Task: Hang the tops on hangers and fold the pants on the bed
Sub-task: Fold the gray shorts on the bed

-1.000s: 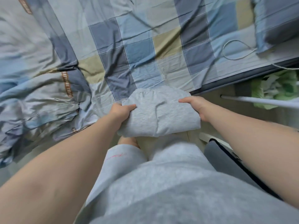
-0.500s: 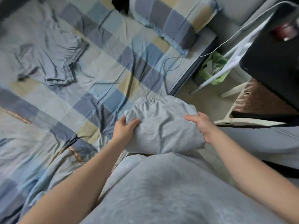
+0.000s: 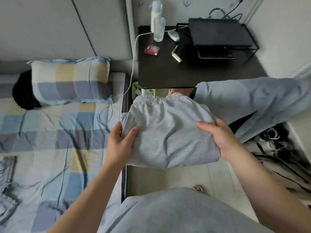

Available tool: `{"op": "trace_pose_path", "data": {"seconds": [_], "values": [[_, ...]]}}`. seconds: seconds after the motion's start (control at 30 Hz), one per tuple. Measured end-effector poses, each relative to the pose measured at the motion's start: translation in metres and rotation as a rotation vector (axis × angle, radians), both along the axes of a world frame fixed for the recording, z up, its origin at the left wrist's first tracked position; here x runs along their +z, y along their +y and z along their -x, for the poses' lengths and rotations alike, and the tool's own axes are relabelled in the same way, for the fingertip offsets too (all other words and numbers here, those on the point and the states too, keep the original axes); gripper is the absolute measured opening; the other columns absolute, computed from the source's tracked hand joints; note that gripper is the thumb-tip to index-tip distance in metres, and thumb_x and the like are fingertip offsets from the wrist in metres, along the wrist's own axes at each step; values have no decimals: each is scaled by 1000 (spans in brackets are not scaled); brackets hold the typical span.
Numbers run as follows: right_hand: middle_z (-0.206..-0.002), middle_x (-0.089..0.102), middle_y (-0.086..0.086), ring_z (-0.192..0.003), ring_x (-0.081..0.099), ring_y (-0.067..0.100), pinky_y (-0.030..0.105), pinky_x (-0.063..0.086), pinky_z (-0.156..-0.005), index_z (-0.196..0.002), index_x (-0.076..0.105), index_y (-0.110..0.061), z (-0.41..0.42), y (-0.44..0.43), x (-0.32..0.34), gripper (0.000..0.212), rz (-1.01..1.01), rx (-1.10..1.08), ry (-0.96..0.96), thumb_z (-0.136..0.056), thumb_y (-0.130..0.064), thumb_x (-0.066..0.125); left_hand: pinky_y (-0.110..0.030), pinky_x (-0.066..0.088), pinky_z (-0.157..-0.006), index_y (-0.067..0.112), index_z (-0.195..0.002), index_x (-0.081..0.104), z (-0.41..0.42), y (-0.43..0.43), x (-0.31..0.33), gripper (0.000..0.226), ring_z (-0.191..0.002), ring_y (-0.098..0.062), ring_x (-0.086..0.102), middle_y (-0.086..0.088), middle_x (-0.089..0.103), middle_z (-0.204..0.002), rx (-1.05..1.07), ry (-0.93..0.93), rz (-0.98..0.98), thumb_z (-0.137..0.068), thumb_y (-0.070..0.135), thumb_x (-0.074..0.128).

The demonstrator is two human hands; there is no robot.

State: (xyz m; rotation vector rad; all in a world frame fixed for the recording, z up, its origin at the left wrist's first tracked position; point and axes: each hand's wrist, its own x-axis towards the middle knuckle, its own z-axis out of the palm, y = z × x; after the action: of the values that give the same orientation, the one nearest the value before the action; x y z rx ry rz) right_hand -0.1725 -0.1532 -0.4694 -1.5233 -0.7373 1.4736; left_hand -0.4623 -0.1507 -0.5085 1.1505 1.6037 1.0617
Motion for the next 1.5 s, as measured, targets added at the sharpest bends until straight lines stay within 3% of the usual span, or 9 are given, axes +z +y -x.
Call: {"op": "trace_pose_path", "data": {"seconds": [0.1, 0.3, 0.4, 0.53, 0.77, 0.93, 1.1, 1.23, 1.5], "values": [[-105, 77, 8, -95, 75, 26, 31, 59, -69, -98, 78, -24, -65, -10, 22, 26, -86, -77, -2, -73, -27, 78, -20, 50, -66, 19, -86, 62, -65, 24, 22, 22, -75, -8, 65, 2, 69, -83, -98, -17, -101, -83, 38, 73], [-106, 77, 7, -93, 75, 27, 29, 59, -65, -103, 76, -27, -226, -48, 61, 28, -223, -257, -22, -75, -26, 76, -10, 45, -67, 30, -84, 61, -240, 53, 67, 12, -73, 3, 59, 15, 64, -79, -340, -58, -299, -90, 30, 71], [-107, 76, 6, -94, 75, 26, 28, 58, -66, -105, 76, -26, -301, -69, 71, 31, -257, -385, -47, -74, -26, 77, -13, 47, -68, 23, -88, 61, -329, 65, 79, 16, -76, -3, 60, 3, 65, -83, -470, -98, -316, -90, 35, 70], [-107, 76, 7, -93, 75, 28, 32, 60, -65, -102, 77, -28, -383, -100, 72, 32, -259, -578, -33, -70, -28, 81, -27, 52, -70, 11, -91, 59, -440, 76, 89, 26, -78, -12, 60, -13, 64, -89, -665, -165, -279, -88, 34, 71], [-105, 76, 12, -91, 75, 30, 34, 60, -63, -113, 72, -17, -464, -140, 40, 46, -184, -942, 38, -67, -23, 80, -16, 50, -67, 29, -91, 67, -585, 104, 86, 5, -79, -4, 67, 8, 71, -86, -1002, -119, -230, -93, 27, 72], [-101, 77, 12, -88, 75, 29, 33, 60, -62, -107, 73, -14, -506, -141, 16, 43, -127, -1134, 64, -65, -22, 80, -30, 54, -75, 39, -91, 68, -681, 133, 67, 8, -80, -5, 70, 13, 74, -87, -1179, -34, -142, -90, 34, 72], [-96, 76, 17, -81, 74, 32, 35, 60, -60, -106, 72, -4, -544, -134, -8, 47, 41, -1331, 177, -64, -25, 78, -21, 52, -66, 27, -88, 72, -781, 161, 46, 6, -71, 2, 67, 12, 73, -79, -1407, 164, -7, -90, 33, 72], [-94, 75, 20, -77, 74, 32, 33, 58, -59, -93, 78, -1, -567, -132, -38, 36, 162, -1426, 308, -70, -29, 77, -21, 48, -61, 17, -91, 74, -848, 174, 11, 9, -79, -12, 68, 3, 73, -85, -1594, 331, 142, -91, 25, 71], [-104, 74, 21, -96, 72, 35, 47, 55, -91, -107, 72, -1, -621, -133, -96, 24, 334, -1630, 198, -88, -16, 70, -32, 55, -75, 12, -95, 75, -933, 162, -65, 9, -90, -24, 72, -7, 76, -93, -1717, 457, 325, -90, 17, 69]]}}
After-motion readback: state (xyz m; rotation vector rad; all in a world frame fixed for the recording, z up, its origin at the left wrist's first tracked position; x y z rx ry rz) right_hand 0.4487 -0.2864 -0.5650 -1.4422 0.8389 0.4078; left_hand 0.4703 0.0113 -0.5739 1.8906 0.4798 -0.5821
